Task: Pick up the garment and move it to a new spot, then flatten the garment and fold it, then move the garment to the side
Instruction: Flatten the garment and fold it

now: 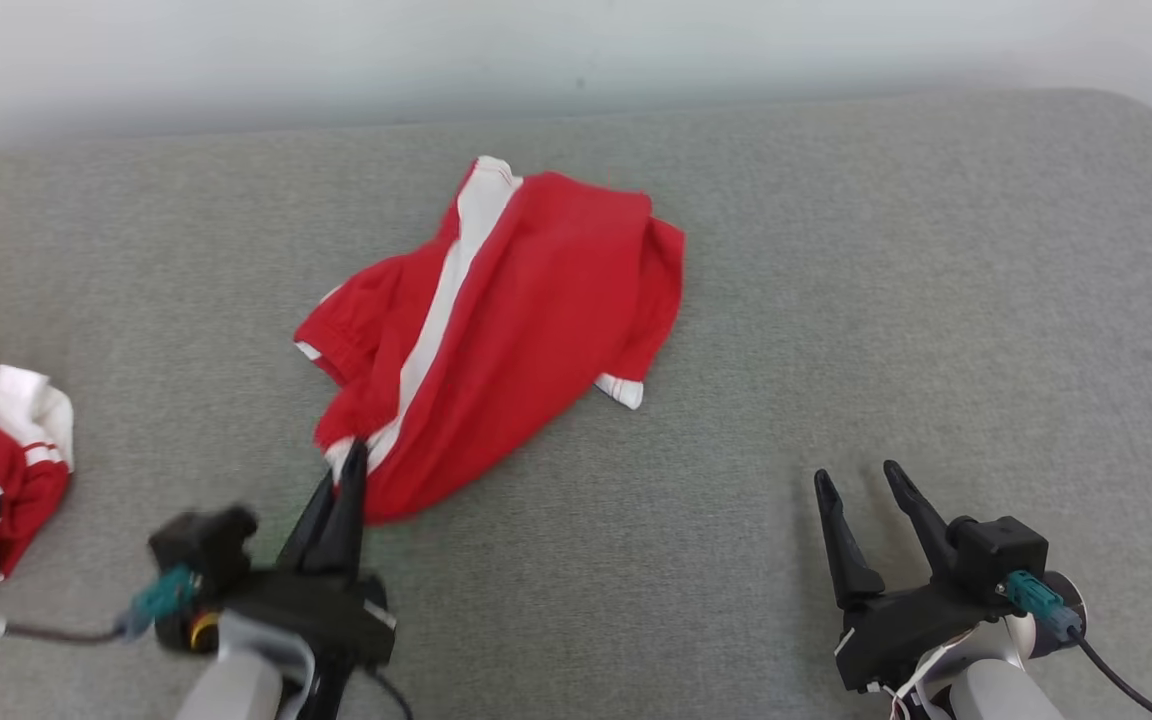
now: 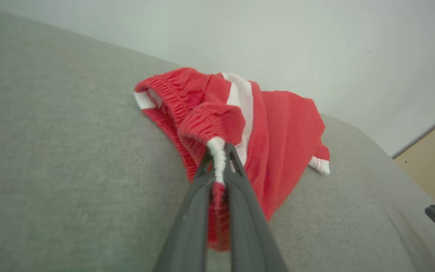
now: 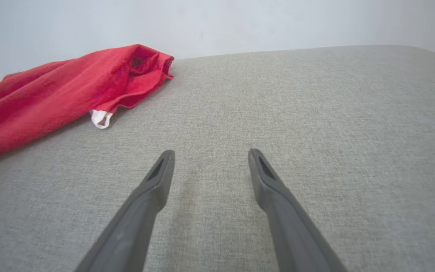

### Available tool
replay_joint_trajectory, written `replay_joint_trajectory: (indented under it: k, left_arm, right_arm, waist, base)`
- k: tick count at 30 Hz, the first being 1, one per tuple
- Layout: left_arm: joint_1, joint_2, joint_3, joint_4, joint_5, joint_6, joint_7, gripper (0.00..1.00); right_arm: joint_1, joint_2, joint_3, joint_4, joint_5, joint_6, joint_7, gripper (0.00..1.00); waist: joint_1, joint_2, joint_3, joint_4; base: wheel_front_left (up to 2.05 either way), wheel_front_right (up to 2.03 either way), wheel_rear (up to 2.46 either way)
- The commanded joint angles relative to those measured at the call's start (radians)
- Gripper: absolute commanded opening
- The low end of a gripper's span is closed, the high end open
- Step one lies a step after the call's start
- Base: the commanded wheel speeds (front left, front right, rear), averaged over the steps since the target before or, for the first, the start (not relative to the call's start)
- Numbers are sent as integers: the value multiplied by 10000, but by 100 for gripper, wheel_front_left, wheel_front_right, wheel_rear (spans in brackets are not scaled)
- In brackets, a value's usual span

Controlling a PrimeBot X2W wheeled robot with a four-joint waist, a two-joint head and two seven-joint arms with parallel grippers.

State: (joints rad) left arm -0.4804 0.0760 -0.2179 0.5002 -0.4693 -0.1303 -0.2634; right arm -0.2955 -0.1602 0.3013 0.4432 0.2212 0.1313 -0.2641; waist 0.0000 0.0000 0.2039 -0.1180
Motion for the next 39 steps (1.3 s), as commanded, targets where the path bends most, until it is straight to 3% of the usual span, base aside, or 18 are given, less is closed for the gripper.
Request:
replay_joint_trajectory:
  k: [1,3,10,15,24,32,39]
  left_arm:
    - [208,4,138,3,43,5,-20,6]
    - [728,-145,707,74,170,5,-20,100]
    - [1197,-238,1122,-105,612,5,-18,100]
    - [1321,-253,896,-607,610,13,-17,100]
    - [1236,-257,-161,-1431,191,213,-18,100]
    - [1024,-255,-636,-1740,-93,347,-18,100]
    - [793,-253,-1001,-1863,-333,290,-18,100]
  right_arm:
    - [69,-63,29,-4,54,-10,-3,100]
    - [-27,-169,153,-74,111,-10,-3,100]
    - [-642,-450,486,-220,265,-12,-3,100]
    - [-1841,-759,806,67,499,-12,-3,100]
    - [-4925,-1694,1139,2630,1251,-11,73,100]
    - [-7010,-2301,1874,4747,1795,-11,775,100]
    - [-7871,-2571,2363,6138,2277,-11,1689,100]
  waist:
    - [0,0,-104,154]
    - [0,0,-184,386]
    - [0,0,-164,1054]
    - [0,0,78,1791]
    - [0,0,874,3435]
    - [0,0,1628,4300]
    - [0,0,2070,4792]
  base:
    - [0,0,0]
    - [0,0,0]
    - [0,0,0]
    - [0,0,0]
    - [0,0,0]
    - [0,0,0]
    - [0,0,0]
